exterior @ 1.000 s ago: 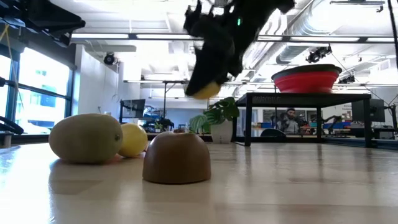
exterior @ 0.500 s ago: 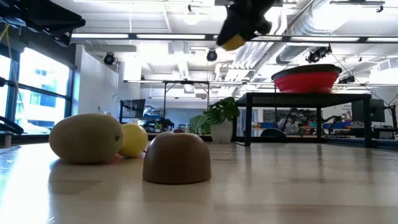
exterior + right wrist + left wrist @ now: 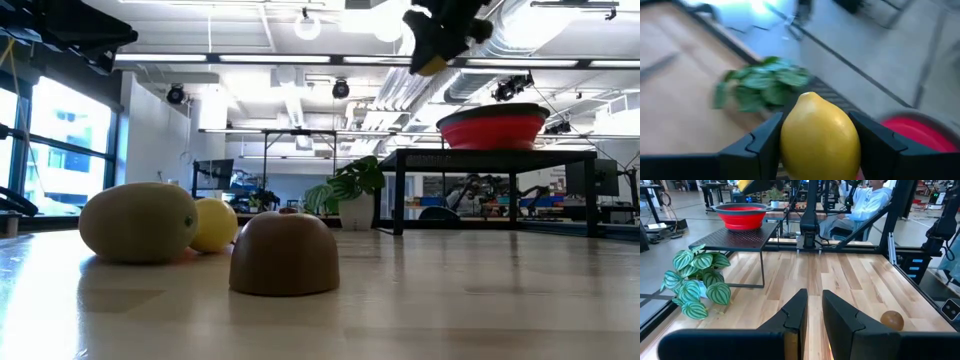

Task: Pick & Place Fruit
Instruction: Put the yellow lemon into the red strainer bowl

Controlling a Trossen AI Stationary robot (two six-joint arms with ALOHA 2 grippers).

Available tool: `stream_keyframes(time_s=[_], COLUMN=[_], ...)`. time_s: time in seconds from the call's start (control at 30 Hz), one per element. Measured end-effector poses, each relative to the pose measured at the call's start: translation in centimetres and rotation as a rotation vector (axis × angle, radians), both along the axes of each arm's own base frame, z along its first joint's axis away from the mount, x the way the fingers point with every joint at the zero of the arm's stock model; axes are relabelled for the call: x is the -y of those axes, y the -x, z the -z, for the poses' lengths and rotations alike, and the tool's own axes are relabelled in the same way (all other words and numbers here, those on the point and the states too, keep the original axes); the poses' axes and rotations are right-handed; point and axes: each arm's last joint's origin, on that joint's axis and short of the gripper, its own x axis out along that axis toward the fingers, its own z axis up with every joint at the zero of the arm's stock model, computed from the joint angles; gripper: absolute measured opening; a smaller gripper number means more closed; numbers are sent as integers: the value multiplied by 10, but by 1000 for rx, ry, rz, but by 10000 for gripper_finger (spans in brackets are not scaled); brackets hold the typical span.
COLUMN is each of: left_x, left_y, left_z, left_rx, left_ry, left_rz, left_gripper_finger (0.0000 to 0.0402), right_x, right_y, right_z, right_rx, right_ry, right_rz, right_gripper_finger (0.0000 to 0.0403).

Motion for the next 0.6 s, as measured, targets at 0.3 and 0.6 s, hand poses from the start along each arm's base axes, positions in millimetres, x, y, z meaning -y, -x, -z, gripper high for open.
stream_keyframes(time_s=[0.3, 0.6], left_x=[0, 0], left_y=[0, 0], left_z=[0, 0], left_rx=[1, 1], left_ry=[0, 0], left_rz=[0, 0], left_gripper_finger=[54, 54], right_x=[42, 63], right_y=[24, 45], right_z=[9, 14], right_rx=[-45, -20], right_ry=[-57, -133], right_rz=[246, 415], right_gripper_finger=[198, 198])
